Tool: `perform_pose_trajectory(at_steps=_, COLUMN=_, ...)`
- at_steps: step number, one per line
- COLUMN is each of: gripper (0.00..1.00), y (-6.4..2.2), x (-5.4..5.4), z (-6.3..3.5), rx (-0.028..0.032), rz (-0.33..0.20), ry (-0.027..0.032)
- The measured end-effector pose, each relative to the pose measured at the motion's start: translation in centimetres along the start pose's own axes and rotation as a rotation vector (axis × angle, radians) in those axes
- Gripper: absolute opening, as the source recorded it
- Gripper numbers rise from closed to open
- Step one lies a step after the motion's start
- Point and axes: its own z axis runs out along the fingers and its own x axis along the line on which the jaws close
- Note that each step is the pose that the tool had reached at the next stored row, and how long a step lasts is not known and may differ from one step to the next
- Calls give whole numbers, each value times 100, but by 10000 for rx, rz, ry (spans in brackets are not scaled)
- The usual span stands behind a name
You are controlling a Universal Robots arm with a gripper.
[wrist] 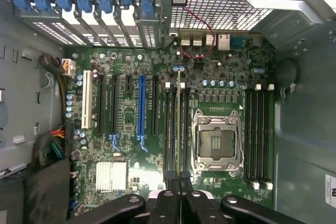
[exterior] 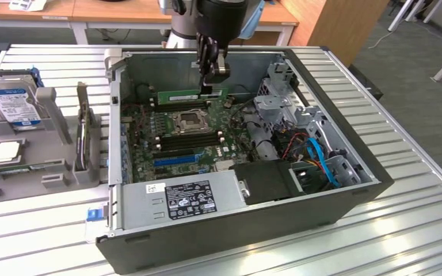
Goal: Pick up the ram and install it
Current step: 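Pick up the ram and move it above insertion slot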
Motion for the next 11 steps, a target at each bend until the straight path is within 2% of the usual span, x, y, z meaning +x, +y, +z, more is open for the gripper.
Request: perform_pose_trajectory(at_steps=11, gripper=12, y=-22, x=0, z=2, rx=0, rz=1, ry=-1)
